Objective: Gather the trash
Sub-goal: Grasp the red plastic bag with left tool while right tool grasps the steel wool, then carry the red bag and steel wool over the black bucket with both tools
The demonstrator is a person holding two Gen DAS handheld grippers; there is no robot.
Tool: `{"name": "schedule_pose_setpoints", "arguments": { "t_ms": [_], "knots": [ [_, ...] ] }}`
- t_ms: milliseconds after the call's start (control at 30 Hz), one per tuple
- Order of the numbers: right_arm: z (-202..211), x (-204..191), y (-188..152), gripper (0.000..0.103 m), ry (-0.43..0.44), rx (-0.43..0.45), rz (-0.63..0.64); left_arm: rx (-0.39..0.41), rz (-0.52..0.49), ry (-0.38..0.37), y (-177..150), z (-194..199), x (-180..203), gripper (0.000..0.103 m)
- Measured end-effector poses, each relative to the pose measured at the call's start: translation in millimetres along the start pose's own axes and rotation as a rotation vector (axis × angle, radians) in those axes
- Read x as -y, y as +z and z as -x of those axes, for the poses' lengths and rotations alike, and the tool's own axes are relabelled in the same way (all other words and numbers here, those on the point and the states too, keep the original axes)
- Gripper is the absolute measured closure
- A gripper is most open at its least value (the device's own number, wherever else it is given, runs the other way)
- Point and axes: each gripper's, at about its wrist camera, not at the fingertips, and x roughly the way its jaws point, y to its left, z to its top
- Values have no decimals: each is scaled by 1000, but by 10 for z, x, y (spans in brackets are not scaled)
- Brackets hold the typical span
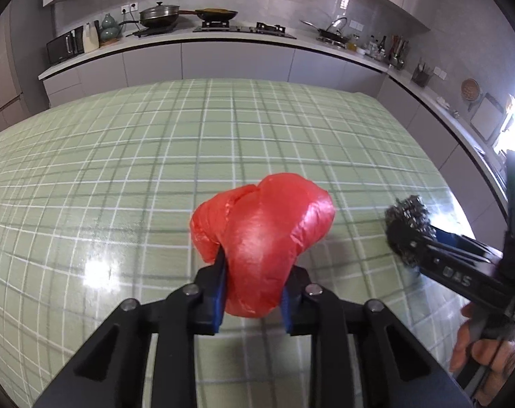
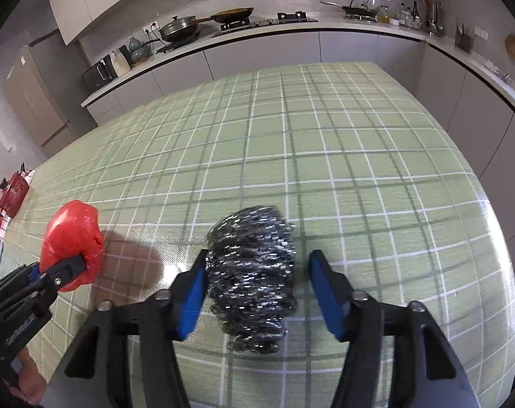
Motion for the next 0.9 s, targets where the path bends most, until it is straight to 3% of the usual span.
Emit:
{"name": "schedule_pose_setpoints", "arguments": {
  "t_ms": [100, 167, 633, 900],
  "knots": [
    [12, -10, -24, 58, -4, -2, 12, 4, 2, -2, -57, 66, 31, 77],
    [52, 14, -49, 59, 7, 3, -8, 9, 8, -2, -70, 115, 46, 77],
    [725, 153, -404, 59, 50, 60, 18, 41, 10, 24, -356, 443, 545, 77],
    [1118, 477, -704, 59, 91, 65, 65, 52, 39, 42, -609, 612, 951, 77]
  ]
}}
